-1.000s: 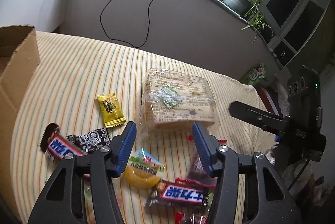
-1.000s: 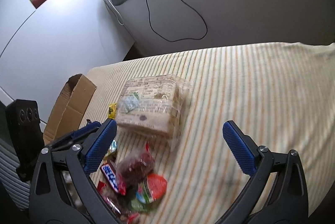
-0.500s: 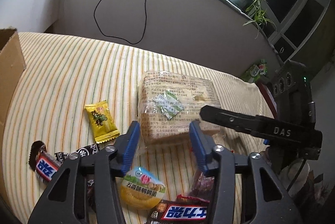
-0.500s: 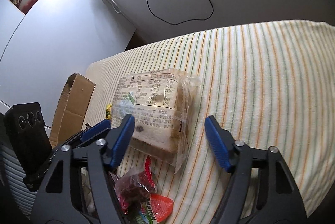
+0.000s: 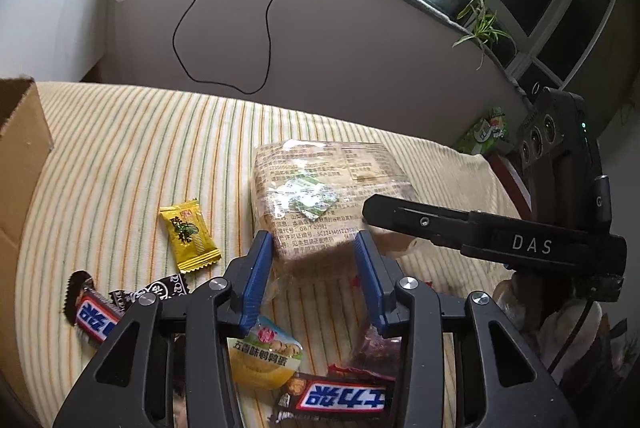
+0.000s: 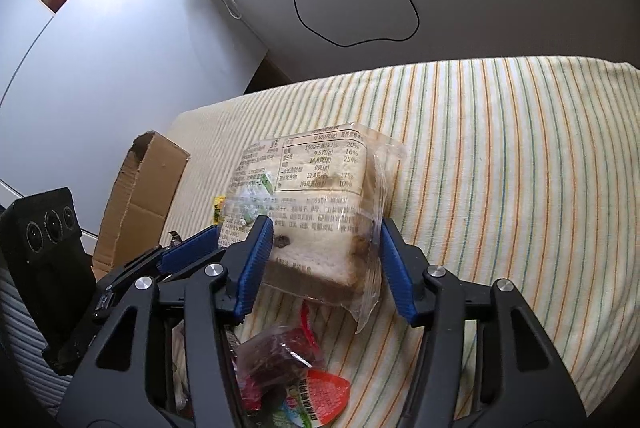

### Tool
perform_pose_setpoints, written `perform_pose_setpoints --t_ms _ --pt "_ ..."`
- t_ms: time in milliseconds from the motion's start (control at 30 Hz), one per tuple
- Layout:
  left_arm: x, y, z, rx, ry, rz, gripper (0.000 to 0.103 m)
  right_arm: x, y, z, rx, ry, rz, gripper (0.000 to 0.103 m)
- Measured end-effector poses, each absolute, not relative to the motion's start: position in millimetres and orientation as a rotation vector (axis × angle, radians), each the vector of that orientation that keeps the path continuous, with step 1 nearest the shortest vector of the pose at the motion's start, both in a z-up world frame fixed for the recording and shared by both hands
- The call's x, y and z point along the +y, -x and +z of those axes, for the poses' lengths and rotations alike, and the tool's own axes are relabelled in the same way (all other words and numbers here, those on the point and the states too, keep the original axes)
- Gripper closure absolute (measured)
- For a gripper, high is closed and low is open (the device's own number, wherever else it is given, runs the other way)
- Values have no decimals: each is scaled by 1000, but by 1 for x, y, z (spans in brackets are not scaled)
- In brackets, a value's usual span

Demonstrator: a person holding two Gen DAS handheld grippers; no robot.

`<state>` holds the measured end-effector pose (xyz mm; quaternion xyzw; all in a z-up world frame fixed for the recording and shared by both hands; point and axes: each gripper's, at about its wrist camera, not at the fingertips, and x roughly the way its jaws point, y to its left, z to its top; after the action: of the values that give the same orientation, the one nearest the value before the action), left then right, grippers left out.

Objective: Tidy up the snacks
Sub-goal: 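Lift the bread loaf with the right tool and lower it into the cardboard box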

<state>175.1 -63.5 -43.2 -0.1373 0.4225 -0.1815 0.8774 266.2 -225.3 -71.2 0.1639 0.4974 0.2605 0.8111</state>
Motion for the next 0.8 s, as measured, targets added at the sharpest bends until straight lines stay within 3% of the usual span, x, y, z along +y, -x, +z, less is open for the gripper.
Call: perform_pose_setpoints --t_ms 800 --pt "21 -100 14 685 275 -211 63 -146 -218 1 949 -249 726 47"
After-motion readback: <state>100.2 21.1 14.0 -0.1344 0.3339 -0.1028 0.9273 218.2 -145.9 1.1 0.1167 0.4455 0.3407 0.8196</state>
